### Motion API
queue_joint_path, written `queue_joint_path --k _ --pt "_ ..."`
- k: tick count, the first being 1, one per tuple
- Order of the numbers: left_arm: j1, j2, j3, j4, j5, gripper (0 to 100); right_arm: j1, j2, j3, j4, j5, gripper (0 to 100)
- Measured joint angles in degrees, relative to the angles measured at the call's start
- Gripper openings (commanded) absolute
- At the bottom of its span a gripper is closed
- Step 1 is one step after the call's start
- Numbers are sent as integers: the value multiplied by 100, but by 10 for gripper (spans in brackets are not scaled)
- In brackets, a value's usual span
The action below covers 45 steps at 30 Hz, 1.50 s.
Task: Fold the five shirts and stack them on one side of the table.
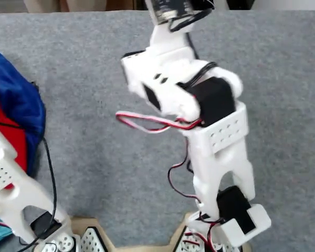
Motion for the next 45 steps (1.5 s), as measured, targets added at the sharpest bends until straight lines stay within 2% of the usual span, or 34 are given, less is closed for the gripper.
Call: queue_joint_path --k 6,13,16,22,26,30,34,37,41,45 --pt "1169 -1196 835 0 0 19 1319 -281 0 0 53 5" --pt "3156 -2532 2769 0 0 19 3042 -563 0 738 914 5" --pt "4062 -2963 3745 0 105 19 3842 -642 0 1073 1521 5" --pt "5864 -3393 5275 0 369 19 5565 -809 0 1108 2980 5" --pt "6971 -3411 5820 0 527 20 6673 -826 0 1116 4105 5" --pt "7815 -3411 5987 0 633 35 7323 -862 299 1116 4923 5" --pt "8369 -3437 5987 0 642 200 7490 -862 1002 1116 5521 5" --pt "8404 -3516 5996 0 967 302 7490 -862 1503 1116 5705 6" --pt "8079 -3745 6022 0 1591 340 7393 -862 1916 1116 5749 27" --pt "7578 -4097 6022 0 1688 339 7015 -862 2048 1116 5749 96"
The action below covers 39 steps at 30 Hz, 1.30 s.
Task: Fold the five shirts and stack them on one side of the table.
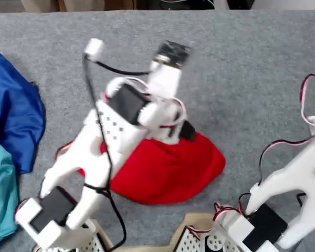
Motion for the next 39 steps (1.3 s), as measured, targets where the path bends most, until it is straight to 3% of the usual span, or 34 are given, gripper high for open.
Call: queue_joint_path --k 6,14,24,32,39 --pt "-1415 -782 571 0 -369 339 -993 -53 79 0 0 126" --pt "-3473 -1890 3095 -18 -1512 339 -3297 -510 800 0 -475 126" --pt "-4290 -1969 5556 -2040 -1600 339 -5424 510 1169 -1380 -1749 126" --pt "-4229 -1978 6426 -2321 -1644 336 -6391 2374 1160 -1503 -2576 126" --pt "-4220 -1987 6532 -2330 -1644 187 -6558 3842 615 -1512 -2901 126"
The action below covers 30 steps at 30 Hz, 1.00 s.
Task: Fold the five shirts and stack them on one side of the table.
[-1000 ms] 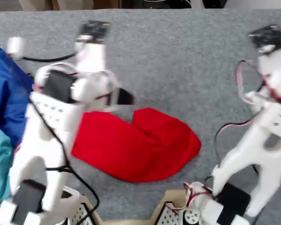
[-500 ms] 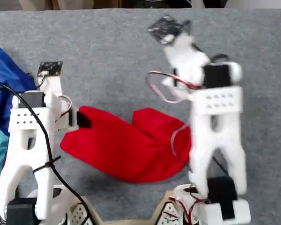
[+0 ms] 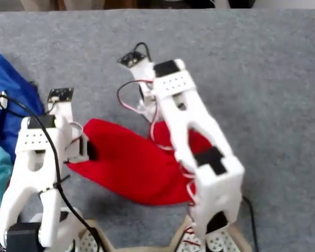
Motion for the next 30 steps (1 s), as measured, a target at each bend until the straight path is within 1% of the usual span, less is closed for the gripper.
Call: queue_joint_path --k 8,14,19,21,25,30 --pt "0 0 185 0 0 71 0 1108 -598 0 -79 126" --pt "0 0 519 0 0 67 0 1653 -897 0 -79 123" --pt "0 0 554 0 0 67 0 1802 -1011 53 -79 121" --pt "0 0 554 -18 0 67 0 1837 -1046 158 -70 93" --pt "0 0 554 -9 0 67 0 1846 -1073 290 -79 4" --pt "0 0 554 0 0 67 0 1855 -1064 387 -79 5"
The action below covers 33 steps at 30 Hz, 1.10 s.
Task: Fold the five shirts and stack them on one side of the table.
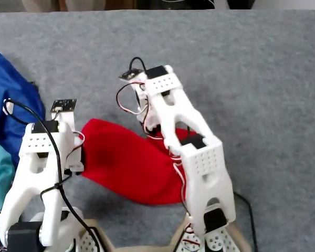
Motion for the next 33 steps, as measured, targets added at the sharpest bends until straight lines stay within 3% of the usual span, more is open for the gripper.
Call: queue_joint_path --k 8,14,23,29,33 --pt "0 -53 0 211 0 67 0 9 -1433 1037 0 5" --pt "0 -53 0 334 0 67 211 -193 -2646 1108 0 5" --pt "0 -53 -70 378 0 67 870 -1908 -3754 1125 0 5" --pt "0 -53 -826 387 0 71 1336 -3015 -4246 1134 0 5" --pt "0 -53 -1266 -18 0 72 1723 -3402 -4246 1134 0 5"
